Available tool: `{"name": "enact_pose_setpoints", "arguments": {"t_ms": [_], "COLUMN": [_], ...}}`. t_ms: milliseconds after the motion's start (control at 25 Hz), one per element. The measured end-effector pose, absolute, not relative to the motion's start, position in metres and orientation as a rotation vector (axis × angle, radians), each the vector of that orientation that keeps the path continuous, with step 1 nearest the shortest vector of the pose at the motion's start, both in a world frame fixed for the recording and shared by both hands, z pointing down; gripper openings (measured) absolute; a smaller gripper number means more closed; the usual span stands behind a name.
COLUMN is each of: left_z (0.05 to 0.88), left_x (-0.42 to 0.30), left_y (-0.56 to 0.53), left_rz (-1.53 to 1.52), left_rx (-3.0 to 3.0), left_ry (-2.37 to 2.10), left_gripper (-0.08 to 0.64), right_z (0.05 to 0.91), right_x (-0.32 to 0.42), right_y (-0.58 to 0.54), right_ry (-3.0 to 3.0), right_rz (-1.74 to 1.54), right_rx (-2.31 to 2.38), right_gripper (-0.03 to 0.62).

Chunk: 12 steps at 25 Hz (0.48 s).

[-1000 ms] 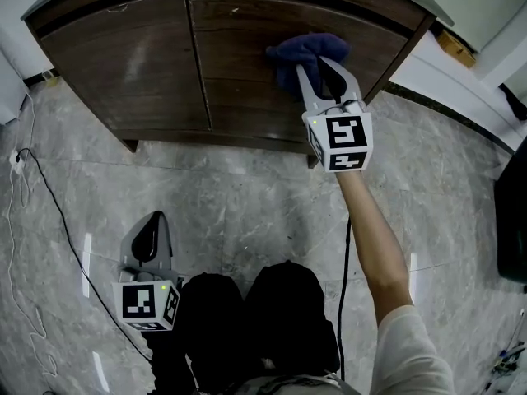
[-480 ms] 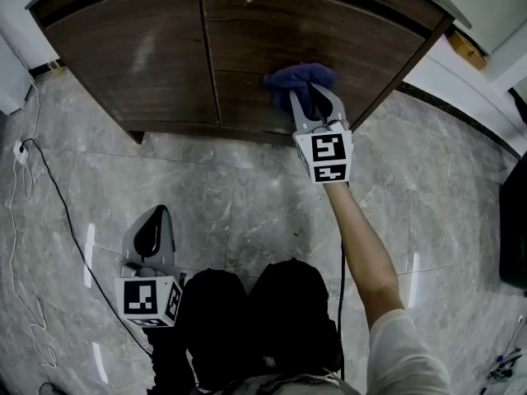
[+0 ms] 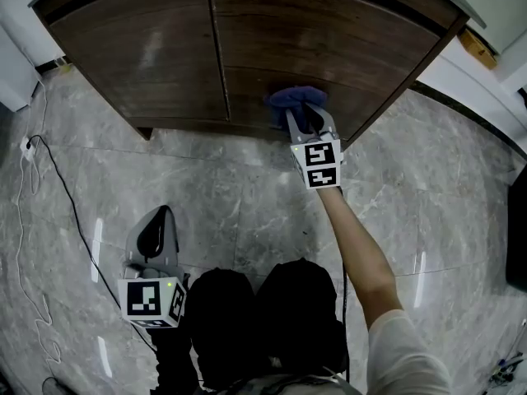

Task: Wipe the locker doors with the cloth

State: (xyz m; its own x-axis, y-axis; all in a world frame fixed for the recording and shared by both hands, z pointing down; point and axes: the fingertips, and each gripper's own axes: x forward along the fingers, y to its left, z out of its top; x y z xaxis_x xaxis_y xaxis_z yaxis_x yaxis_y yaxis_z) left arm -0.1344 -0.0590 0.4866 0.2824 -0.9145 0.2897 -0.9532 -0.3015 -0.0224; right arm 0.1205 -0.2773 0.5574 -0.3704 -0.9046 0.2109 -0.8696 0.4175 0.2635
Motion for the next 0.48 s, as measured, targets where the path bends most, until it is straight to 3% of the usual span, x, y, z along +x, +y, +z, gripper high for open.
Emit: {"name": "enact_pose_setpoints", "arguments": {"t_ms": [480], "left_z": [0.496], "left_x": [-0.135], "left_y": [-0.062], "left_rz": [0.392], "left_rx": [2.383], "left_ry": [-1.745], "left_gripper": [0.000], "right_z": [0.621], "right_x": [0.109], "right_y": [-0.277], "right_ry": [-2.309], "right_rz": [-0.051], "right_rx": [1.455], "right_gripper": [0.103]}}
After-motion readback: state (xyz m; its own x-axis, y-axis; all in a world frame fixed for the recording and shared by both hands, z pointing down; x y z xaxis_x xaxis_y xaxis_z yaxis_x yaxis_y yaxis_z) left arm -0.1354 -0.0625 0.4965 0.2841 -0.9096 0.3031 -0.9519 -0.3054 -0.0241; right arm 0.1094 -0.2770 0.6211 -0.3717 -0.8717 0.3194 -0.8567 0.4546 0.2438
